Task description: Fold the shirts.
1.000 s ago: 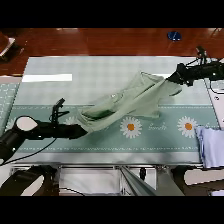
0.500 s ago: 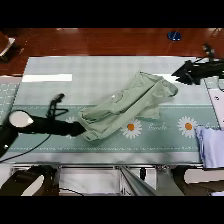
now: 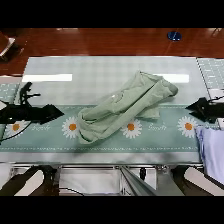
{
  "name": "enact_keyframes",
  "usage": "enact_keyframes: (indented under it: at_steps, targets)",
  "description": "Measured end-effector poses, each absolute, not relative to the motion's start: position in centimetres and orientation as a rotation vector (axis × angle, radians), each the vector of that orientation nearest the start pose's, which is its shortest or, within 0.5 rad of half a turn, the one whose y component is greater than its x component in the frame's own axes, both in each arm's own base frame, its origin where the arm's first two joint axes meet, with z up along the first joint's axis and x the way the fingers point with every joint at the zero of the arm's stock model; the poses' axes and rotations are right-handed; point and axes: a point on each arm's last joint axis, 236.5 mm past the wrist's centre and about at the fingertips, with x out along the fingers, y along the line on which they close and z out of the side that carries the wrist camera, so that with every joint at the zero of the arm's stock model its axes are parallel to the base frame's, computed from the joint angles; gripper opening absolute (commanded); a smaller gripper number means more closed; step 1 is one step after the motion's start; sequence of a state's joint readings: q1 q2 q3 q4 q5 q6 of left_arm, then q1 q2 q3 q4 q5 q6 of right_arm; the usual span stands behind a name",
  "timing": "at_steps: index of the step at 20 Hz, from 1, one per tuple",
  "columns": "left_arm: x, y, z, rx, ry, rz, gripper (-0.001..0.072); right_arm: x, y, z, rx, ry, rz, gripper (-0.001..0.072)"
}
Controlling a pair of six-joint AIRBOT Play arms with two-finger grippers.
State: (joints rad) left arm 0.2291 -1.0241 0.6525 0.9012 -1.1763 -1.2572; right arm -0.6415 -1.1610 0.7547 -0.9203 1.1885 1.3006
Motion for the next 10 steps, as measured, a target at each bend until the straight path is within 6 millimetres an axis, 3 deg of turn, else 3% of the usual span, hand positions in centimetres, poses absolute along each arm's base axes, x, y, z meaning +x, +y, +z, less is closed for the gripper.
enact_keyframes:
  at_steps: [3, 7, 8, 9, 10]
  targets:
    - [27.2, -10.9, -5.9, -0.577, 1.445, -0.427, 0.0507, 27.9, -2.9, -6.1, 0.929, 1.265, -0.005, 0.0408]
    - [26.9, -14.8, -8.4, -0.53, 1.557, -0.526, 0.0504, 26.3, 0.2, -7.4, 0.882, 1.345, 0.063, 0.0408]
    - [26.8, -15.5, -8.8, -0.514, 1.576, -0.545, 0.0429, 26.0, 0.8, -7.5, 0.864, 1.364, 0.078, 0.0408]
    - [26.7, -16.2, -9.2, -0.5, 1.594, -0.563, 0.0148, 25.9, 1.4, -7.7, 0.85, 1.378, 0.091, 0.0408]
    - [26.8, -16.7, -9.4, -0.488, 1.602, -0.578, 0.0024, 25.7, 1.9, -7.9, 0.837, 1.394, 0.099, 0.0408]
